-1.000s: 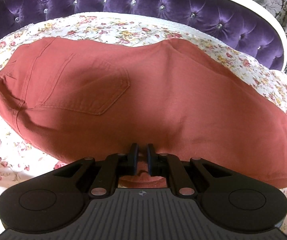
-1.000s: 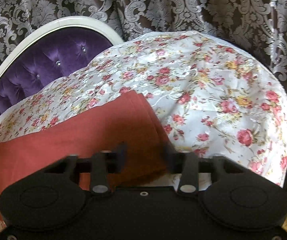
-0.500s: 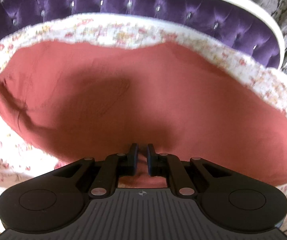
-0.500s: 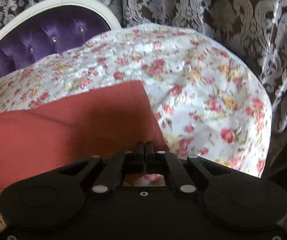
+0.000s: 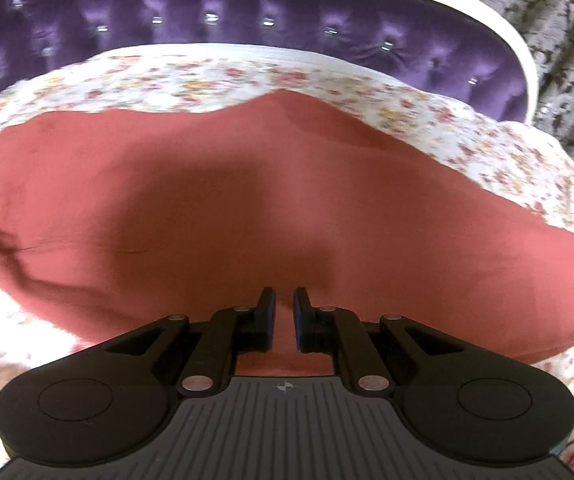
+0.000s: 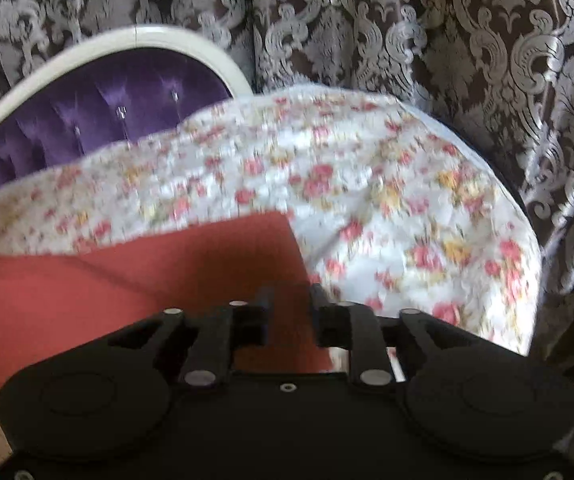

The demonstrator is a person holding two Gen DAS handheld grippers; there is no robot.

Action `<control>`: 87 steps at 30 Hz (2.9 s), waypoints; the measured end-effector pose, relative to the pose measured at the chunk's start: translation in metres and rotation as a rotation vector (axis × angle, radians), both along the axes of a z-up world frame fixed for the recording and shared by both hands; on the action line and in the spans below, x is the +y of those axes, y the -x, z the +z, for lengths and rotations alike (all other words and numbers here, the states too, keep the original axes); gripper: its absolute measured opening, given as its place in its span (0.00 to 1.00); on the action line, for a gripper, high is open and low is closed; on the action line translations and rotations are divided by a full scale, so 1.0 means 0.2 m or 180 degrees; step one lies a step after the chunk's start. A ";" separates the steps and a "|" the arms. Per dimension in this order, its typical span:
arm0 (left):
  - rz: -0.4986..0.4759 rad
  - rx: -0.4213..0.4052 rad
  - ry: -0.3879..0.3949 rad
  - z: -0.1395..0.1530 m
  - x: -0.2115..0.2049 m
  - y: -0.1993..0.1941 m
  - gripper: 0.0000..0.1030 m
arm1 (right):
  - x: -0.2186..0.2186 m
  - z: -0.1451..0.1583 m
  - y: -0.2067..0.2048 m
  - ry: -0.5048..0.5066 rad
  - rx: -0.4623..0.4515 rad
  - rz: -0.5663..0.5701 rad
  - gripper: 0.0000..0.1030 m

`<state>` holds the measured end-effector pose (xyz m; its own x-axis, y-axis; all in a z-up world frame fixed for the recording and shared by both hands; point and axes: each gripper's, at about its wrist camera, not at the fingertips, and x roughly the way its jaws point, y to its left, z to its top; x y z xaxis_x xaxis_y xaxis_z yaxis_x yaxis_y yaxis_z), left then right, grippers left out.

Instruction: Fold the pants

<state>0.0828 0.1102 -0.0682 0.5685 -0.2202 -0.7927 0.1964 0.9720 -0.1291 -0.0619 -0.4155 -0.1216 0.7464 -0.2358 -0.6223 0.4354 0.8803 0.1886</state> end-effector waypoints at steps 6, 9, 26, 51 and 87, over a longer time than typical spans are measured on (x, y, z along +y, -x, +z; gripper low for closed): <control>-0.0184 0.0008 -0.0192 -0.10 -0.15 0.05 0.10 | -0.12 -0.01 -0.23 -0.0114 -0.0071 0.0169 0.38; -0.0116 0.0006 -0.0128 -0.10 -0.14 0.05 0.10 | -0.13 -0.04 -0.35 -0.0076 0.0081 0.0225 0.40; -0.0033 -0.0028 -0.0221 -0.08 -0.17 0.07 0.10 | -0.18 -0.09 -0.39 -0.0230 0.0011 0.0238 0.33; -0.0330 0.0045 -0.0248 -0.05 -0.46 0.10 0.10 | -0.30 -0.23 -0.18 -0.1458 -0.0417 0.0757 0.17; -0.0710 0.0105 -0.0130 -0.10 -1.25 -0.28 0.10 | 0.05 0.34 0.02 -0.1314 -0.0793 0.0751 0.14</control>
<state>0.1384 -0.1390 -0.0880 0.4830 -0.3049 -0.8208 0.4035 0.9094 -0.1004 -0.0669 -0.4047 -0.0527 0.8865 0.1831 -0.4250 0.1324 0.7796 0.6121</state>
